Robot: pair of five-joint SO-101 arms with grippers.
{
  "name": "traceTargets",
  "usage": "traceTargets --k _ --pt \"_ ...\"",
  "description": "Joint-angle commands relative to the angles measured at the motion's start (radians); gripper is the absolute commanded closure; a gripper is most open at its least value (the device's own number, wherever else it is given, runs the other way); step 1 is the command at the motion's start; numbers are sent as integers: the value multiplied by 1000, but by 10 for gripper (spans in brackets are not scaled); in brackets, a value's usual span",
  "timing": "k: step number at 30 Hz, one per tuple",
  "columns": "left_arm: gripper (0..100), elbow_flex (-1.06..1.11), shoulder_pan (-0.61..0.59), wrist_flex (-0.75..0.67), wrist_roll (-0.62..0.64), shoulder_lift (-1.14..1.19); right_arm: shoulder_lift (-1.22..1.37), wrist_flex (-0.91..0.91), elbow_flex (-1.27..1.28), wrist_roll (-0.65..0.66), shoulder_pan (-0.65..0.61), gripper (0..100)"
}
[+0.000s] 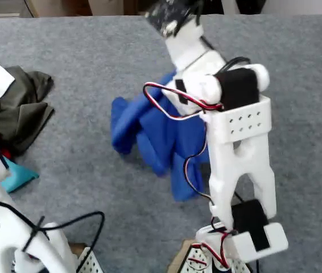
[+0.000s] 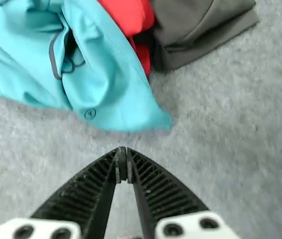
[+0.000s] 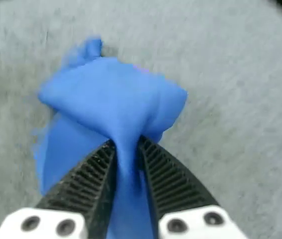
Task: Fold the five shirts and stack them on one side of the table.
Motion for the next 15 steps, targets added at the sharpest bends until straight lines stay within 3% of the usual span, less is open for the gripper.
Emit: traceTargets --k 1,8,15 --pt "982 107 3 -135 -6 -67 -79 -95 180 18 -4 991" --pt "976 276 3 -259 -6 -87 -27 -221 378 20 90 841" --pt "835 433 2 -368 -6 -88 53 -275 389 112 277 816"
